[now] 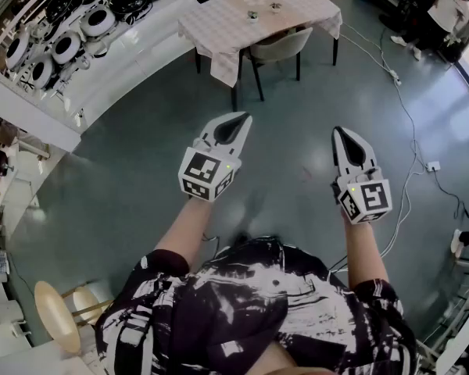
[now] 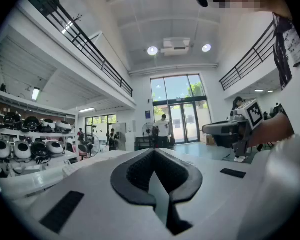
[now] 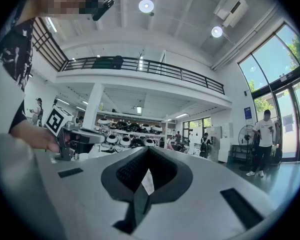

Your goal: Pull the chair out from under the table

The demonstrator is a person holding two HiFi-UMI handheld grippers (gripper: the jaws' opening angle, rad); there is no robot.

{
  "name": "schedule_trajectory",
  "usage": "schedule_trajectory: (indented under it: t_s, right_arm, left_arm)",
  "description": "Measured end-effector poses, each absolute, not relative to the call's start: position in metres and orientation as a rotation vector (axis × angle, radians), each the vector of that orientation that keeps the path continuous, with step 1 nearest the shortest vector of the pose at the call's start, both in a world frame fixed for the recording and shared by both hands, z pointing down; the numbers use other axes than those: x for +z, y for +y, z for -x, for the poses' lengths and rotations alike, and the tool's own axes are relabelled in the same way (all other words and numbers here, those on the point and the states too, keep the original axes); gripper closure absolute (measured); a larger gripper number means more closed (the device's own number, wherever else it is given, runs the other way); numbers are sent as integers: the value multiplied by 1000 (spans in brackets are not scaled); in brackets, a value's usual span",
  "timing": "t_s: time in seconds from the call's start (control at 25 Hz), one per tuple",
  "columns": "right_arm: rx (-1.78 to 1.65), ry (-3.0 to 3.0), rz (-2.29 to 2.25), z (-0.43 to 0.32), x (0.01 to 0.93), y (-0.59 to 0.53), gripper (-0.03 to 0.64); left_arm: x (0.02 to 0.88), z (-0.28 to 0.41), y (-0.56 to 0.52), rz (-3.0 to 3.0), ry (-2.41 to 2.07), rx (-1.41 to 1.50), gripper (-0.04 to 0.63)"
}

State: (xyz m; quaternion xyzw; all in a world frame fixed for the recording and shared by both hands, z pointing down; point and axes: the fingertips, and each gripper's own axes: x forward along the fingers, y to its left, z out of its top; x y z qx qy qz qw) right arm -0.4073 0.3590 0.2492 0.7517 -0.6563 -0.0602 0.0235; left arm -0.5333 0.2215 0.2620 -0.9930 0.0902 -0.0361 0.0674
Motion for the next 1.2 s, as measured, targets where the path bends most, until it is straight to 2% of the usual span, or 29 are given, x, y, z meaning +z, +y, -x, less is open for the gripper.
schedule_trajectory:
  t_s: [0.56, 0.72, 0.76, 0.8, 0.84, 0.88, 0.92, 1.2]
  right_arm:
    - [-213, -2028, -2310, 411, 253, 369, 618]
    - [-313, -2026, -2287, 408, 242, 369, 617]
    - [-355, -2046, -2295, 408, 234, 369, 477]
    - [-401, -2076, -2319, 407, 225, 369, 229]
    - [-447, -2105, -2347, 405, 216, 371, 91]
    - [-486, -2120, -2366, 405, 209, 372, 48]
    - [-515, -2124, -2369, 405, 205, 373, 41]
    - [-508, -2143, -2354, 399, 202, 375, 41]
  left_arm:
    - [264, 538, 234, 2986, 259, -118, 595]
    - [264, 541, 234, 2990, 254, -120, 595]
    - [264, 542, 234, 2991, 255, -119, 595]
    - [264, 543, 233, 2993, 257, -119, 595]
    - [264, 544, 232, 2994, 260, -118, 595]
    - [263, 545, 232, 2996, 262, -118, 595]
    - [264, 546, 231, 2997, 263, -117, 595]
    - [263, 545, 230, 2997, 258, -118, 595]
